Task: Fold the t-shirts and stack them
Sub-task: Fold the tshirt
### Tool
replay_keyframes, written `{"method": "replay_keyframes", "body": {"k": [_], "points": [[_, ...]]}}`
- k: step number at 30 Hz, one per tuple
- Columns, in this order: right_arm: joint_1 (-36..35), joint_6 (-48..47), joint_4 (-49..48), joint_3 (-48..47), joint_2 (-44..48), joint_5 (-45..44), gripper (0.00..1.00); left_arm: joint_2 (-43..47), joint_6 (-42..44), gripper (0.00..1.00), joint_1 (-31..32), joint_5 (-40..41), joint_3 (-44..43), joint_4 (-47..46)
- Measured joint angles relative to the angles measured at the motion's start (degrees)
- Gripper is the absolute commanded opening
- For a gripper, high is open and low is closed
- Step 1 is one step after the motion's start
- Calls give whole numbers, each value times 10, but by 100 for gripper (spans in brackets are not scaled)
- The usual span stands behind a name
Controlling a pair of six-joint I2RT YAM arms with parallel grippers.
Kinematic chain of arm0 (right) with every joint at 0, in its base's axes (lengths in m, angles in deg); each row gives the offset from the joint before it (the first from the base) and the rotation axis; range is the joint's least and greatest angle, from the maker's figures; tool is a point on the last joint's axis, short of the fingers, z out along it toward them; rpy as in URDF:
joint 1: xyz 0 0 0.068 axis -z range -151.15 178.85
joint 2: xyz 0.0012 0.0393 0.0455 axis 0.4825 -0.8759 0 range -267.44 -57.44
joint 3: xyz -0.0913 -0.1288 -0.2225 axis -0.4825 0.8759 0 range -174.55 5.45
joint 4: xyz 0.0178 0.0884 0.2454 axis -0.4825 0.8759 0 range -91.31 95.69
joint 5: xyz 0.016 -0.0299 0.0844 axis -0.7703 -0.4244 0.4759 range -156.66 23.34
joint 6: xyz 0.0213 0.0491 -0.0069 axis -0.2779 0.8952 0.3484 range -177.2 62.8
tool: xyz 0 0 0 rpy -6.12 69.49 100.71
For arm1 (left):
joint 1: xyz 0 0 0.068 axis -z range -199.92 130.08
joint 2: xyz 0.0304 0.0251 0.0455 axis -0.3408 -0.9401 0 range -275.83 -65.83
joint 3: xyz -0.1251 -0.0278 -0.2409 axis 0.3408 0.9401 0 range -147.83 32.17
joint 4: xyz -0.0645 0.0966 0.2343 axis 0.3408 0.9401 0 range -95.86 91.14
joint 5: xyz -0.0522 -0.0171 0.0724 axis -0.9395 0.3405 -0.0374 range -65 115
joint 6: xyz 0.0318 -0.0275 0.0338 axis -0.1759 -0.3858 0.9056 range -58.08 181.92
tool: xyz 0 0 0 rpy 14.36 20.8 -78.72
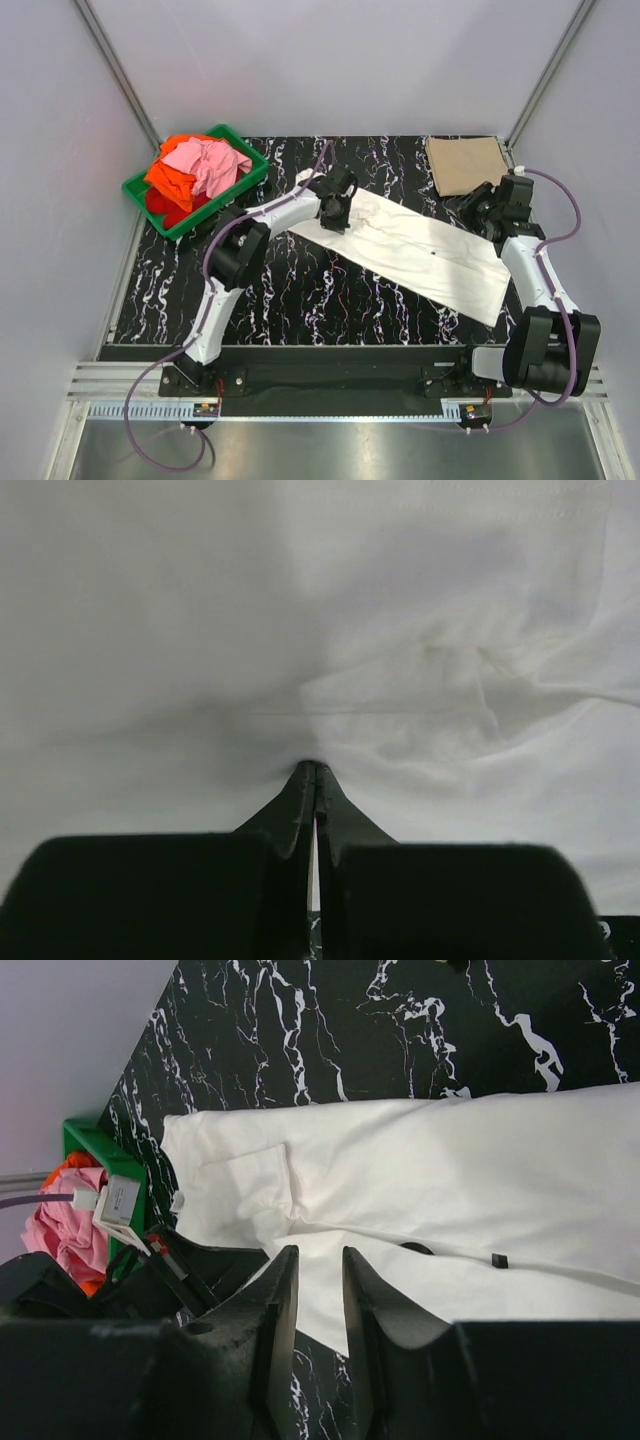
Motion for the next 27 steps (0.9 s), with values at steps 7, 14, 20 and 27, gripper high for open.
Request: {"method": "replay_keyframes", "body": {"k": [7,14,20,27], "points": [[0,11,0,-16,-16,0,31,-83,16,0,-22,4,-139,38],[0,18,-3,-32,-18,0,31,-216,42,7,-81,-16,-369,55],[0,19,0,-30,-8,-1,31,-163,67,14,-104,-45,-290,16],[0,-10,45,-33,37,-20,25,47,7,5,-47,-151,-42,-106]]}}
